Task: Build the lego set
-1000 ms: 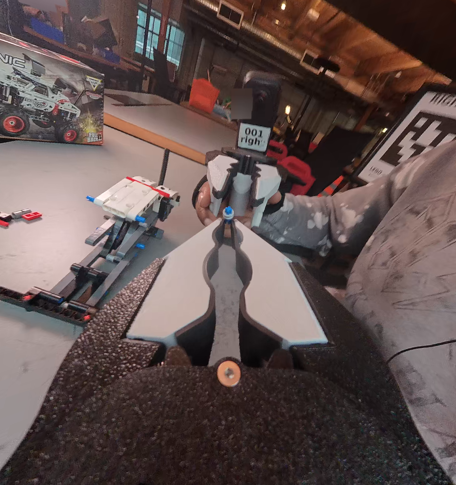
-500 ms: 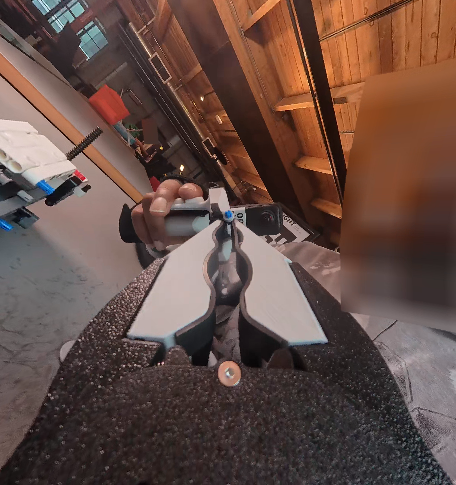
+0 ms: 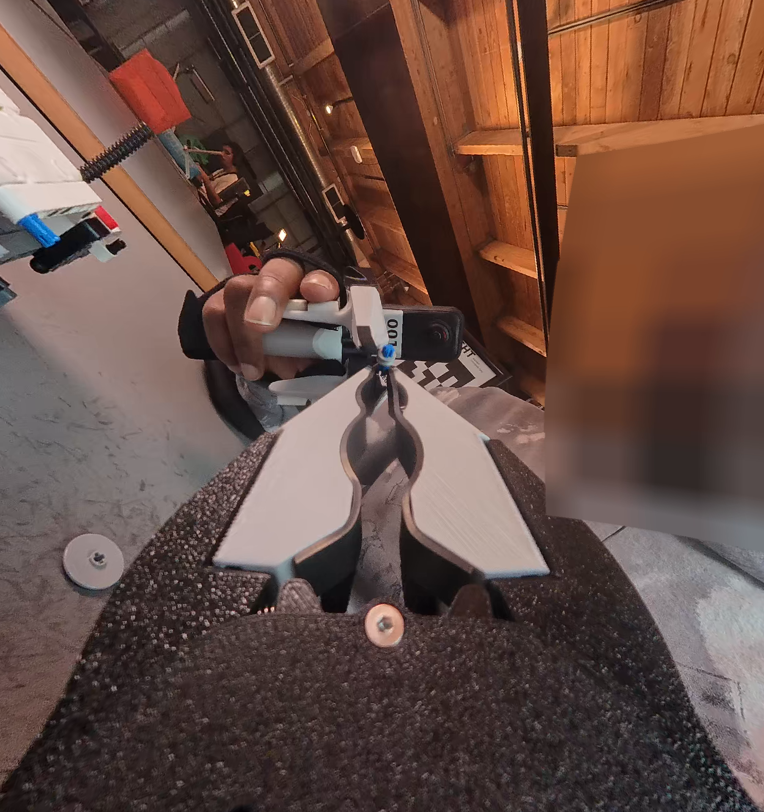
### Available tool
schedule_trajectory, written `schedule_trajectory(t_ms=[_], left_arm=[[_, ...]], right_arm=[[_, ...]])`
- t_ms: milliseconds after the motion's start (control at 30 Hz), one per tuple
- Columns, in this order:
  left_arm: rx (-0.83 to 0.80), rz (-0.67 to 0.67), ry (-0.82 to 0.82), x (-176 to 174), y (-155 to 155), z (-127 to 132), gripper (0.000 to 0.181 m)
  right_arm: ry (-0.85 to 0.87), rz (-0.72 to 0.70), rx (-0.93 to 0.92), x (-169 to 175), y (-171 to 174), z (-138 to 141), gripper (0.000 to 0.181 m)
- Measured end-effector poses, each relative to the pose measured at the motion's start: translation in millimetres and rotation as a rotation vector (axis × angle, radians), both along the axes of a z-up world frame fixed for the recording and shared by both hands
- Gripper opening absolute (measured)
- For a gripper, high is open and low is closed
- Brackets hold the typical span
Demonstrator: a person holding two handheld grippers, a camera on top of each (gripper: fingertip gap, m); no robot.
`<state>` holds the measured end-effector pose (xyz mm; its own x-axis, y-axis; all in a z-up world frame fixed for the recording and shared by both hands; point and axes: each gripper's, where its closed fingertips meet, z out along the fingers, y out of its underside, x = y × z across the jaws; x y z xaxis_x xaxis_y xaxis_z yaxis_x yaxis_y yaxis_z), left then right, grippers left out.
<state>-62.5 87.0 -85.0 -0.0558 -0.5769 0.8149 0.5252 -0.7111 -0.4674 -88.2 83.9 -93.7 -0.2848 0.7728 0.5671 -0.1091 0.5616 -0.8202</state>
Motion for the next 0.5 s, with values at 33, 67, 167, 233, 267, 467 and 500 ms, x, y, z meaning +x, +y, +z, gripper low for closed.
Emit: schedule_trajectory(t_ms=[33, 67, 167, 233, 267, 467, 500], left_arm=[[-0.005, -0.003, -0.006, 0.1, 0.0, -0.2, 0.003], [-0.01, 0.0, -0.009, -0.5, 0.7, -0.5, 0.003], [-0.025, -0.007, -0.009, -1.0, 0.9, -2.8, 0.003], [-0.027, -0.032, -0.008, 2.6, -1.5, -3.2, 0.002], [-0.026, -0.043, 0.001, 5.0, -2.7, -4.0, 0.002], [-0.027, -0.072, 0.003, 10.3, -5.7, -4.1, 0.006], [-0.026, -0.072, 0.007, 10.8, -5.8, -4.2, 0.01]], right_arm=[[0.002, 0.0, 0.002, 0.1, -0.6, -0.2, 0.019], [0.008, -0.006, 0.013, 0.0, 0.1, 0.1, 0.02], [0.003, 0.014, -0.02, 1.0, -2.1, 2.7, 0.033], [0.001, 0.024, -0.013, 2.0, -4.0, 2.9, 0.029], [0.002, 0.023, -0.002, 2.0, -4.7, 2.2, 0.025], [-0.026, 0.072, -0.056, 6.1, -8.7, -0.3, 0.019], [-0.035, 0.087, -0.086, 6.7, -9.6, 0.2, 0.019]])
